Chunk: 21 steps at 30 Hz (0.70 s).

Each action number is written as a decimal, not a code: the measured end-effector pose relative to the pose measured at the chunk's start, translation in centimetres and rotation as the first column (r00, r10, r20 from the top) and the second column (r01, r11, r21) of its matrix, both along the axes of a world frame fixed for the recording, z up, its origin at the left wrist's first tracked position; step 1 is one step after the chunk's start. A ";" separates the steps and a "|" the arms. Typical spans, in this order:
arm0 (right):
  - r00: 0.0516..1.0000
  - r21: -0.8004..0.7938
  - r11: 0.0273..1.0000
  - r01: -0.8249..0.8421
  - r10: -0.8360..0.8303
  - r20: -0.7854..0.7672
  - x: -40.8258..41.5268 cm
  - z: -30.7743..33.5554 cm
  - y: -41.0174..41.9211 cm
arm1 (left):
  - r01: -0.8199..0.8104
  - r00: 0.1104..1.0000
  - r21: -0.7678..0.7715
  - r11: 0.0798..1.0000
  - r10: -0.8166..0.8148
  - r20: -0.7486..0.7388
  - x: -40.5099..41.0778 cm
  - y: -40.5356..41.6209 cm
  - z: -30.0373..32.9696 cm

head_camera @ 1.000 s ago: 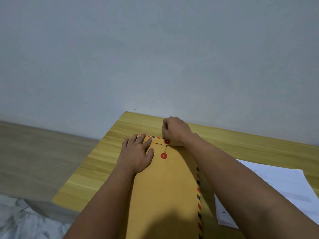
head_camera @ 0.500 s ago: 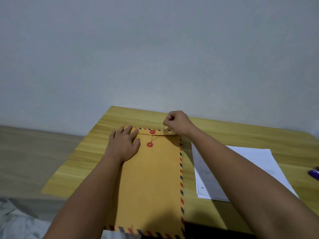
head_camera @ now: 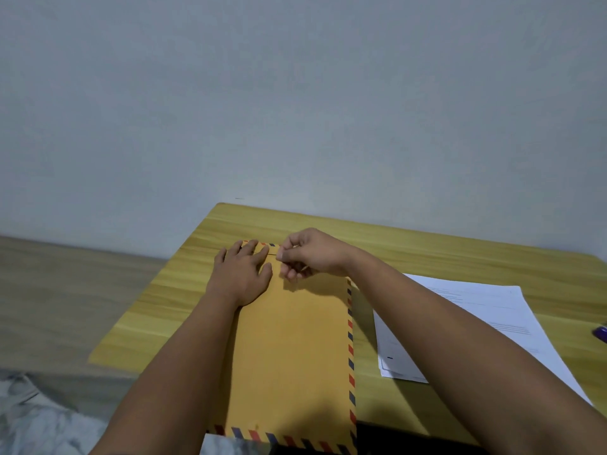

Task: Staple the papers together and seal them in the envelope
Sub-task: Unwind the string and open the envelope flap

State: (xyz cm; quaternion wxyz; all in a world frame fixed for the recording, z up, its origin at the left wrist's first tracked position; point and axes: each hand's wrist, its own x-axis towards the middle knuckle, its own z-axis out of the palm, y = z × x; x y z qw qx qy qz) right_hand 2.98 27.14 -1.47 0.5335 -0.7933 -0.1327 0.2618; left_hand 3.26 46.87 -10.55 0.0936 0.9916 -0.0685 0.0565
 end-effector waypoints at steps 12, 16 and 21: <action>0.998 0.144 0.989 -0.034 0.027 0.054 -0.9 0.4 -1.7 | 0.006 1.000 0.016 1.000 -0.006 0.012 0.1 0.1 0.0; 0.982 0.069 0.980 -0.187 0.186 0.015 -2.1 -0.9 0.0 | 0.016 1.000 0.027 1.000 -0.016 -0.017 0.3 0.2 0.0; 0.992 -0.028 0.993 -0.114 0.113 -0.057 -2.6 -2.5 -2.5 | -0.001 1.000 -0.013 1.000 0.001 0.003 0.3 0.2 -0.2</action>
